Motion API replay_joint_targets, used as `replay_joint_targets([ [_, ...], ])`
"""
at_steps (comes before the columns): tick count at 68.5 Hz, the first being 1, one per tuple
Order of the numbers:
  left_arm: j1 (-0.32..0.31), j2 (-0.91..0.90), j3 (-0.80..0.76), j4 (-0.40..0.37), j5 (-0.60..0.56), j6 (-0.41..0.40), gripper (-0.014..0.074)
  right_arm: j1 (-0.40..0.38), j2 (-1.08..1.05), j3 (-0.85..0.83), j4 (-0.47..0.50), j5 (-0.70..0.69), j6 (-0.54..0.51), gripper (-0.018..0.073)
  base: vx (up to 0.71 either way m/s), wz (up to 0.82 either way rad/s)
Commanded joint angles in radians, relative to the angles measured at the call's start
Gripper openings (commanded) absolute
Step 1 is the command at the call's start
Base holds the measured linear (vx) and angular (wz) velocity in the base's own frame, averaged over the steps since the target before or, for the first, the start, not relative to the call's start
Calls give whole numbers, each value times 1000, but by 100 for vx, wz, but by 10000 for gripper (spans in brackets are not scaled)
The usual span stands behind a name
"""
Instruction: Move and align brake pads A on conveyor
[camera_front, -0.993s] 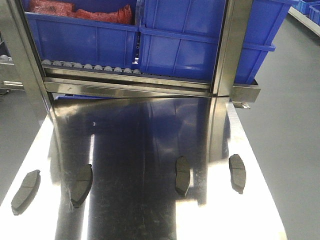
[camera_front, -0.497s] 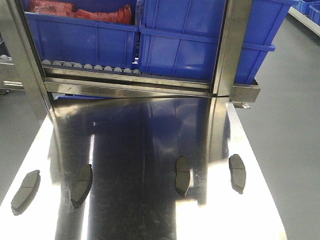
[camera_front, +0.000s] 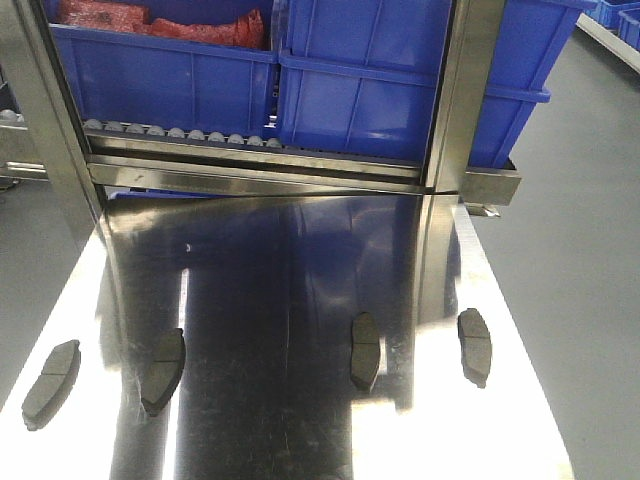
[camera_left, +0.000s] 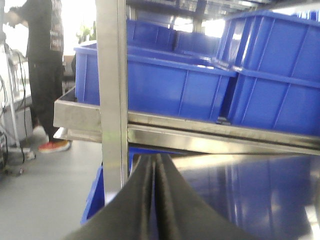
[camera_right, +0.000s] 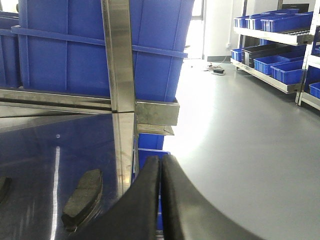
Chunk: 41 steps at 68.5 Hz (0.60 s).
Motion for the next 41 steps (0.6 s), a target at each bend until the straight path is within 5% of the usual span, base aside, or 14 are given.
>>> replay_joint_targets([
  [1,0,127,-121,-3,21,0,-6,-8,-12,13,-4,-74,-11,-11,0,0],
  [27,0,529,-433,-8,606,0,-6,-8,-12,13,-4,-74,-11,-11,0,0],
  [41,0,630,-452,-8,695,0,-6,-8,-12,13,-4,-74,-11,-11,0,0],
])
